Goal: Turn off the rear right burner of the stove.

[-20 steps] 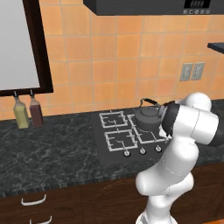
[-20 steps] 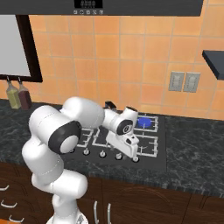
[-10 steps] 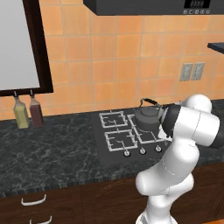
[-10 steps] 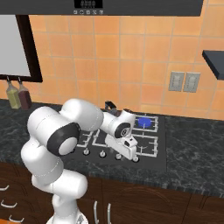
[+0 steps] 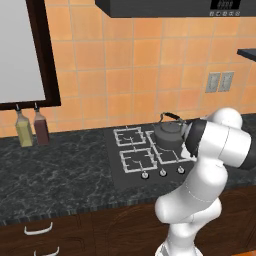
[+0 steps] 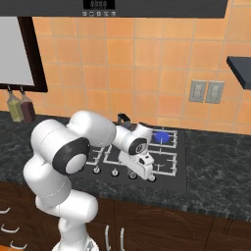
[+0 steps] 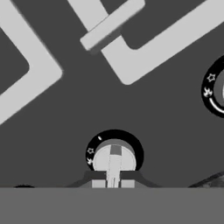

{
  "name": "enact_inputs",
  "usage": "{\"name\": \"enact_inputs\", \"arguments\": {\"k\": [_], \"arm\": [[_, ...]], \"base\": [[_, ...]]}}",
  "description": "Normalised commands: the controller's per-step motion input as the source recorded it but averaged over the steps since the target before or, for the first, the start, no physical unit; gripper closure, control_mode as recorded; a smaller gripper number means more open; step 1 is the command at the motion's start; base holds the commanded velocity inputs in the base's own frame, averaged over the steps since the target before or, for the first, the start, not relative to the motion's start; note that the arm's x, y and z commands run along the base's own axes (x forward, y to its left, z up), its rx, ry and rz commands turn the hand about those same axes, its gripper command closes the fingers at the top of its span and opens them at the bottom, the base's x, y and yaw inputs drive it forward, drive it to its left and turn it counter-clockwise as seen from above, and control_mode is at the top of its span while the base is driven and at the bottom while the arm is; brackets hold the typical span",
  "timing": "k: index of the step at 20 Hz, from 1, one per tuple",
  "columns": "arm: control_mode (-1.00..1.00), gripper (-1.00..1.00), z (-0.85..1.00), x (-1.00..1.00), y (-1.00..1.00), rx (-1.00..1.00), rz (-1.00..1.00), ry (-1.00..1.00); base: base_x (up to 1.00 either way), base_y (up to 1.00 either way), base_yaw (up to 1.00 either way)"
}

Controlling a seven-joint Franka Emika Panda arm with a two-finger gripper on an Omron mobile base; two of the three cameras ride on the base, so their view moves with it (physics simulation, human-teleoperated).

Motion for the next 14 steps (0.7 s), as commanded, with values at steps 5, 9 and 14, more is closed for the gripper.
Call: {"name": "enact_inputs", "arguments": {"k": [5, 9, 14], "arm": [[-1.0, 1.0, -0.05, 0.0, 0.0, 0.0, -0.37, 0.09], [-1.0, 1.0, -0.21, 0.0, 0.0, 0.0, -0.54, 0.1], [-1.0, 1.0, -0.28, 0.0, 0.0, 0.0, -0.67, 0.07]], "base": [[0.0, 0.0, 0.0], [0.0, 0.0, 0.0], [0.0, 0.0, 0.0]]}}
